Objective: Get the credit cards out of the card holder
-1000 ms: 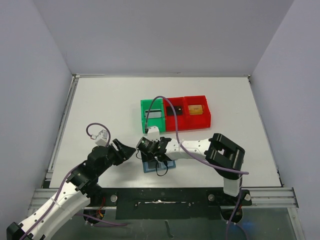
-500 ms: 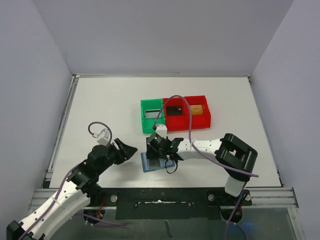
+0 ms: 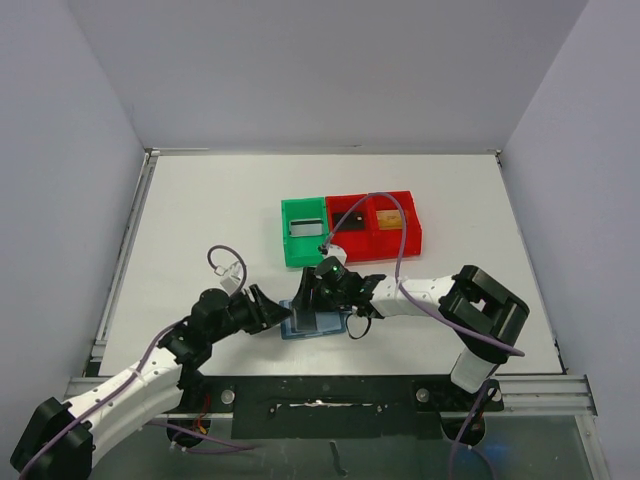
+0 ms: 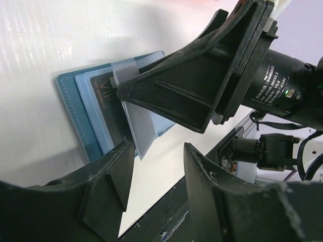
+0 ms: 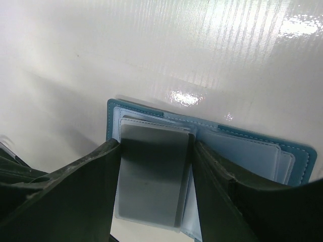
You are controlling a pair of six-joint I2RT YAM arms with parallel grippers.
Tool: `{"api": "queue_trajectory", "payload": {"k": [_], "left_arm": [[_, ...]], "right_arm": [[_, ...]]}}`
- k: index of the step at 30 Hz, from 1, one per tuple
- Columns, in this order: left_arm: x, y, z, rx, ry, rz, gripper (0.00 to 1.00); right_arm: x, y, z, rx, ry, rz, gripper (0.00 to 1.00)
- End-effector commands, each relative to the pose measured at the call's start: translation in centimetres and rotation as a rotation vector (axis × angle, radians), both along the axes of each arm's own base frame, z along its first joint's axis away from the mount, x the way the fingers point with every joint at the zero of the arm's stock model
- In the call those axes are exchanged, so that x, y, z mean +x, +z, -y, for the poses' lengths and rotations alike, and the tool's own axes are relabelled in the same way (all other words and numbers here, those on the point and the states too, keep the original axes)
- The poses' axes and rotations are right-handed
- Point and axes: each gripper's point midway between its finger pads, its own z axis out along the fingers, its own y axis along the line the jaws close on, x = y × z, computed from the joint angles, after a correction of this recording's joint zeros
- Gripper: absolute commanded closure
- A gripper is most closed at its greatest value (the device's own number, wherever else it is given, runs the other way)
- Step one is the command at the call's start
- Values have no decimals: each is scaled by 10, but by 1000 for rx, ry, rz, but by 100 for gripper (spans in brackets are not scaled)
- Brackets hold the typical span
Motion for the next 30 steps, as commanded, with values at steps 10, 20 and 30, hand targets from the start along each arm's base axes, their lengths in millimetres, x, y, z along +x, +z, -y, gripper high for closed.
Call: {"api": "queue_trajectory", "payload": {"k": [10,20,30], "left_arm": [[3,6,12,-113,-19,68,62],[6,-1,15,-151,-9,58,67],[5,-18,20,-120,-23,18,67]], "right_arm": [[-18,-37,20,-100,6,-93,60],[-19,-36,15,-79,11,-104,60],[-19,-33,13,-74,18,-102,60]]}}
